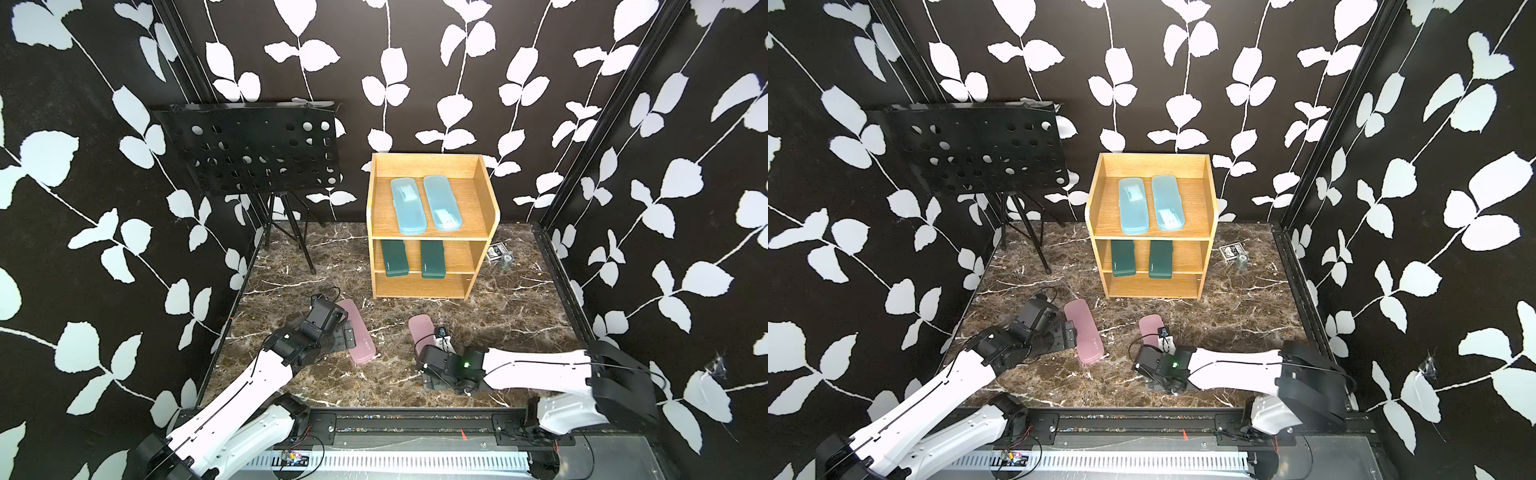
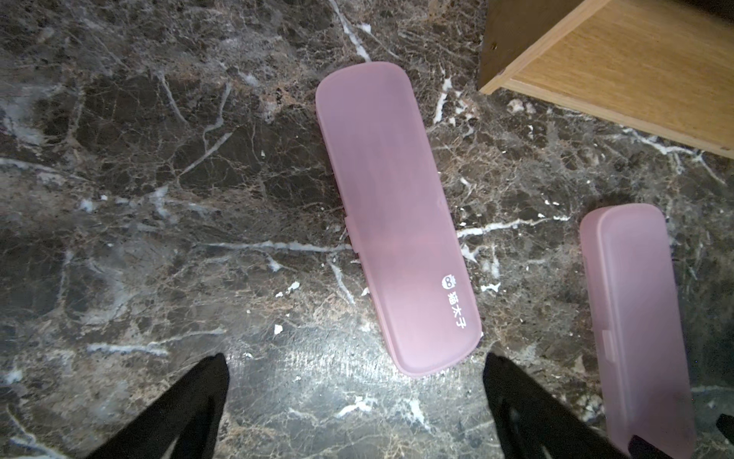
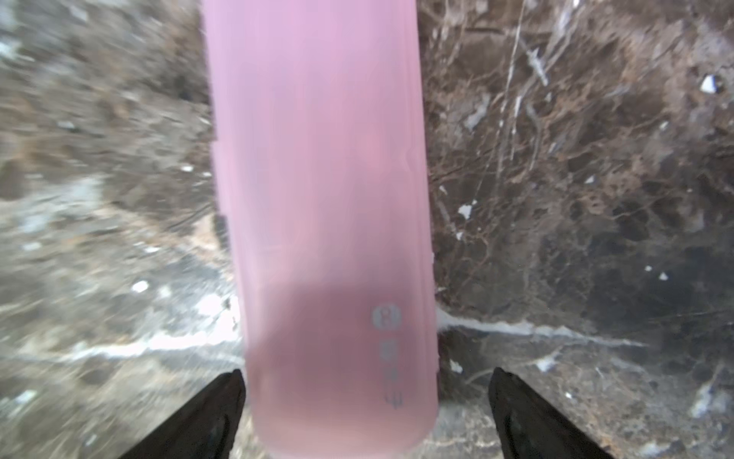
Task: Place the pencil cases on the shelf according to color
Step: Pick up the pencil case from the center of the board.
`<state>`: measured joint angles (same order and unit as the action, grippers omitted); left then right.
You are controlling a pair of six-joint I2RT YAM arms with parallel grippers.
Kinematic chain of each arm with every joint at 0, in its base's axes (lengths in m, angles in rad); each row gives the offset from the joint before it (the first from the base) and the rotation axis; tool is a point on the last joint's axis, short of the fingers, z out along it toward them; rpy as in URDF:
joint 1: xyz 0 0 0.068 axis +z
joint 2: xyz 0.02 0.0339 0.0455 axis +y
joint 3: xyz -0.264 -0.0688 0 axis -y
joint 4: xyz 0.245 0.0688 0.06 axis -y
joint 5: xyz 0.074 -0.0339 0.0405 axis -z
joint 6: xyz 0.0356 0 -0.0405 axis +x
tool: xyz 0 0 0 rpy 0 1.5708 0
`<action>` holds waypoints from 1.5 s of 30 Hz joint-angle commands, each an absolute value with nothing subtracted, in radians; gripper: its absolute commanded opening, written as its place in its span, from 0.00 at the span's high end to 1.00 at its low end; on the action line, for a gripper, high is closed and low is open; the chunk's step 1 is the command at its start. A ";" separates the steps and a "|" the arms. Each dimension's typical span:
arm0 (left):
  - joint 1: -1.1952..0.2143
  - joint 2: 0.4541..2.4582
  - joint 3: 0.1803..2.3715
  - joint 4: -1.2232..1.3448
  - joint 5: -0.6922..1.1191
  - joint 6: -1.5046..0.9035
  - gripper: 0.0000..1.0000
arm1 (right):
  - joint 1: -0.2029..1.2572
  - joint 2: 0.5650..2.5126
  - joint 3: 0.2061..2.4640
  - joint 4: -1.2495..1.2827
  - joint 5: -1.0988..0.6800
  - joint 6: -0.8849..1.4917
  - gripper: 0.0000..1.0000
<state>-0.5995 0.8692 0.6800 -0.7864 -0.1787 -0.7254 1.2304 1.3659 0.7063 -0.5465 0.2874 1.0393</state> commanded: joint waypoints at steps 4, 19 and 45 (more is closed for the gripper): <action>-0.606 0.846 0.673 -0.818 -0.203 -0.733 0.01 | 1.239 1.294 0.627 -0.499 0.287 1.018 0.01; -0.607 0.841 0.632 -0.805 -0.200 -0.747 0.01 | 1.293 1.514 0.625 -0.392 0.340 1.066 0.01; -0.613 0.795 0.620 -0.841 -0.221 -0.770 0.01 | 1.329 1.054 0.453 -0.453 0.580 1.080 0.48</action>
<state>-0.6064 0.8165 0.6437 -0.8200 -0.2028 -0.7612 1.3224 1.1019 0.4805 -0.4030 0.5030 1.0920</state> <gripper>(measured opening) 0.987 0.739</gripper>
